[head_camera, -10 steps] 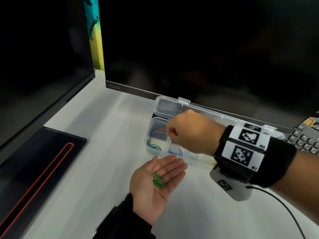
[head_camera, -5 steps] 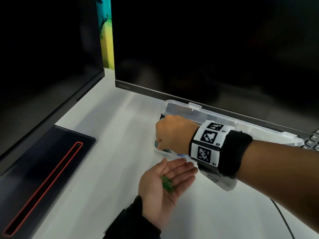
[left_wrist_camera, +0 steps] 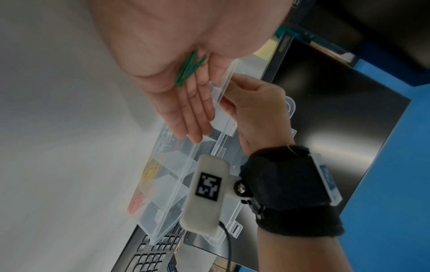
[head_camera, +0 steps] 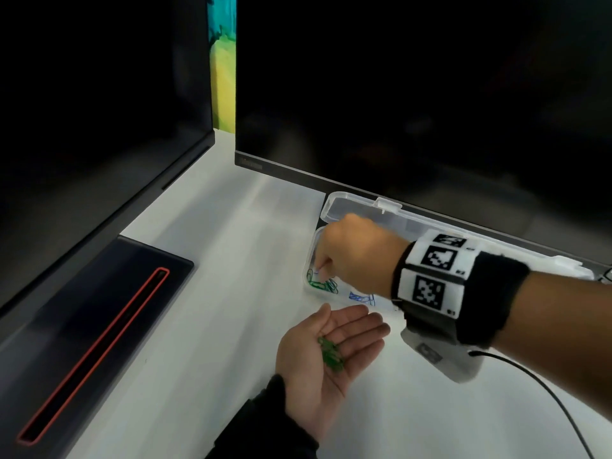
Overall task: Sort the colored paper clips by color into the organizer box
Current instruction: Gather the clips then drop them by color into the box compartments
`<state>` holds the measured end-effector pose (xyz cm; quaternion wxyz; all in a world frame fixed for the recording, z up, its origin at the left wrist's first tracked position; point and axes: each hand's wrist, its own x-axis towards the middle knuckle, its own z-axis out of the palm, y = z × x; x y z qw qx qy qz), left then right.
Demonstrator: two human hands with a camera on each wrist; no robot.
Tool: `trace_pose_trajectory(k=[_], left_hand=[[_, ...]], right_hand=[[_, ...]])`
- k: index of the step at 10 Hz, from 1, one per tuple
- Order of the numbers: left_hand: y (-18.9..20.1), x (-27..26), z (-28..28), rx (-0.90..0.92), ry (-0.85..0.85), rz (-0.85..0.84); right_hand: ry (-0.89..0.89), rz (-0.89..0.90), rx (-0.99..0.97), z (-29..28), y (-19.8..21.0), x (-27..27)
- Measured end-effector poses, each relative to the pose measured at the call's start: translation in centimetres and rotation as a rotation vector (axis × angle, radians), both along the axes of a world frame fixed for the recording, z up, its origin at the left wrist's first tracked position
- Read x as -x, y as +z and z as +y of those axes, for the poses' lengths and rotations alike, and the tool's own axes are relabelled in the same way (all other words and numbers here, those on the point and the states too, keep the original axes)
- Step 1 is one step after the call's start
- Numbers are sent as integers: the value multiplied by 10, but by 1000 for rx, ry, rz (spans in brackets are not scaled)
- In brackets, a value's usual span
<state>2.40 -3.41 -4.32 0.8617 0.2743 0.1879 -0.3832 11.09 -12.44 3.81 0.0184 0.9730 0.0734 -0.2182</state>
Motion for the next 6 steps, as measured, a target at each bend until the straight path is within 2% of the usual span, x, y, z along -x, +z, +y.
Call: trace_pose_trajectory(k=[1, 3, 5, 6], left_hand=[[1, 0, 1, 14, 5, 12], [0, 0, 1, 31, 10, 25], [1, 0, 1, 41, 24, 20], [1, 0, 1, 40, 24, 24]], right_hand=[[-41, -45, -146, -7, 12, 2], [-89, -83, -297, -12, 19, 11], [-208, -38, -260, -13, 26, 2], [-65, -54, -35, -5, 26, 4]])
